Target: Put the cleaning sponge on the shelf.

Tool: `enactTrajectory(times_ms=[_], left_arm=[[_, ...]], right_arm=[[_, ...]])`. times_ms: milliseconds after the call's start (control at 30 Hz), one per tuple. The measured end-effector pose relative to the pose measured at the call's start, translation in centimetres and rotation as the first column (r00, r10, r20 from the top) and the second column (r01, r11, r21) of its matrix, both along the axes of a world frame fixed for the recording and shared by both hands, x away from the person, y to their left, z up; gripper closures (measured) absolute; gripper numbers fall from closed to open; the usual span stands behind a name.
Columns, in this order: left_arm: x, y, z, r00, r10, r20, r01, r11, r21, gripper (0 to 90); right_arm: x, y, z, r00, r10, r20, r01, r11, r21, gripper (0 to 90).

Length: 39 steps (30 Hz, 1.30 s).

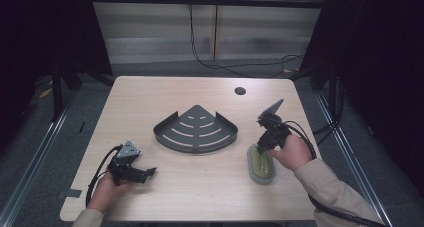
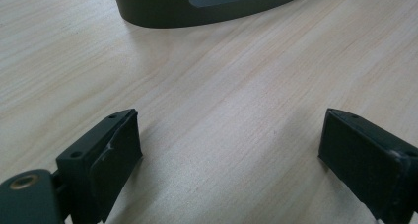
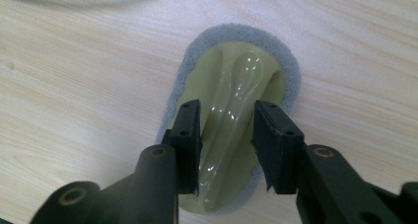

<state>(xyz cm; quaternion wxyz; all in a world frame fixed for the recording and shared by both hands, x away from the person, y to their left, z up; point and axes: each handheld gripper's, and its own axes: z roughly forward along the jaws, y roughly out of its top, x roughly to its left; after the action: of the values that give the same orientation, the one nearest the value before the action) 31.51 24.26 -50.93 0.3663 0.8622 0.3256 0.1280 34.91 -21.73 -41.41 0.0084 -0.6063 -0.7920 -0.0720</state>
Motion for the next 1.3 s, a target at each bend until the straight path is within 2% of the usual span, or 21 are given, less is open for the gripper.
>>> enactTrajectory(times_ms=[67, 100, 133, 167, 200, 267, 300, 367, 433, 567, 700, 800, 933, 967, 1100, 1300], left_arm=[[0.0, 0.0, 0.0, 1.0, 0.001, 0.0, -0.001, 1.0, -0.001, 8.4], [0.0, 0.0, 0.0, 1.0, 0.001, 0.0, -0.001, 1.0, -0.001, 8.4], [0.0, 0.0, 0.0, 1.0, 0.0, 0.002, 0.0, 1.0, 0.001, 8.3], [0.0, 0.0, 0.0, 1.0, 0.001, 0.001, -0.001, 1.0, -0.001, 8.4], [0.0, 0.0, 0.0, 1.0, 0.0, 0.0, 0.0, 1.0, 0.0, 8.4], [0.0, 0.0, 0.0, 1.0, 0.0, 0.001, 0.0, 1.0, 0.0, 8.3], [0.0, 0.0, 0.0, 1.0, 0.001, 0.0, -0.001, 1.0, -0.001, 8.3], [0.0, 0.0, 0.0, 1.0, 0.0, 0.0, 0.0, 1.0, 0.0, 8.3], [0.0, 0.0, 0.0, 1.0, 0.001, 0.001, -0.001, 1.0, -0.001, 8.3], [0.0, 0.0, 0.0, 1.0, 0.0, 0.001, 0.0, 1.0, 0.0, 8.3], [0.0, 0.0, 0.0, 1.0, 0.001, 0.001, -0.001, 1.0, -0.002, 8.3], [0.0, 0.0, 0.0, 1.0, 0.0, 0.001, 0.0, 1.0, 0.0, 8.4], [0.0, 0.0, 0.0, 1.0, 0.0, 0.001, 0.0, 1.0, 0.0, 8.4], [0.0, 0.0, 0.0, 1.0, 0.0, 0.002, 0.0, 1.0, 0.001, 8.3], [0.0, 0.0, 0.0, 1.0, 0.001, 0.0, -0.001, 1.0, -0.001, 8.3], [0.0, 0.0, 0.0, 1.0, 0.001, 0.0, -0.001, 1.0, -0.001, 8.3]], right_arm=[[0.0, 0.0, 0.2, 0.9998, 0.021, -0.004, -0.022, 1.0, -0.016, 70.6], [0.0, 0.0, 0.3, 0.9997, 0.024, 0.004, -0.024, 1.0, -0.006, 71.8], [0.0, -0.1, 0.5, 0.9998, 0.021, 0.001, -0.021, 1.0, 0.007, 79.4], [0.0, -0.2, 0.9, 0.9992, 0.032, 0.024, -0.032, 0.999, 0.002, 89.8], [-0.1, -0.2, 1.3, 0.9975, 0.043, 0.057, -0.043, 0.999, 0.0, 90.0], [0.0, -0.4, 1.9, 0.9979, 0.043, 0.049, -0.045, 0.998, 0.035, 89.9], [0.0, -0.4, 1.9, 0.9981, 0.044, 0.043, -0.045, 0.999, 0.027, 88.5], [-0.2, -0.4, 2.0, 0.9966, 0.047, 0.068, -0.047, 0.999, -0.004, 78.4], [-0.3, -0.3, 1.8, 0.9971, 0.04, 0.066, -0.041, 0.999, 0.011, 64.8], [-0.6, 0.1, 1.1, 0.9967, 0.054, 0.061, -0.056, 0.998, 0.022, 61.0], [-1.0, 0.7, 0.5, 0.9953, 0.085, 0.047, -0.085, 0.996, 0.001, 57.8], [-1.2, 1.0, -0.3, 0.9932, 0.111, 0.034, -0.111, 0.994, -0.025, 58.0], [-1.4, 1.1, -1.0, 0.9927, 0.12, 0.012, -0.119, 0.992, -0.038, 65.0], [-1.4, 1.0, -1.0, 0.9918, 0.127, 0.016, -0.126, 0.991, -0.04, 70.2], [-1.3, 0.7, -0.7, 0.9921, 0.125, 0.006, -0.125, 0.992, -0.014, 71.6], [-0.9, 0.5, 0.8, 0.9889, 0.147, 0.023, -0.147, 0.989, -0.023, 71.6]])
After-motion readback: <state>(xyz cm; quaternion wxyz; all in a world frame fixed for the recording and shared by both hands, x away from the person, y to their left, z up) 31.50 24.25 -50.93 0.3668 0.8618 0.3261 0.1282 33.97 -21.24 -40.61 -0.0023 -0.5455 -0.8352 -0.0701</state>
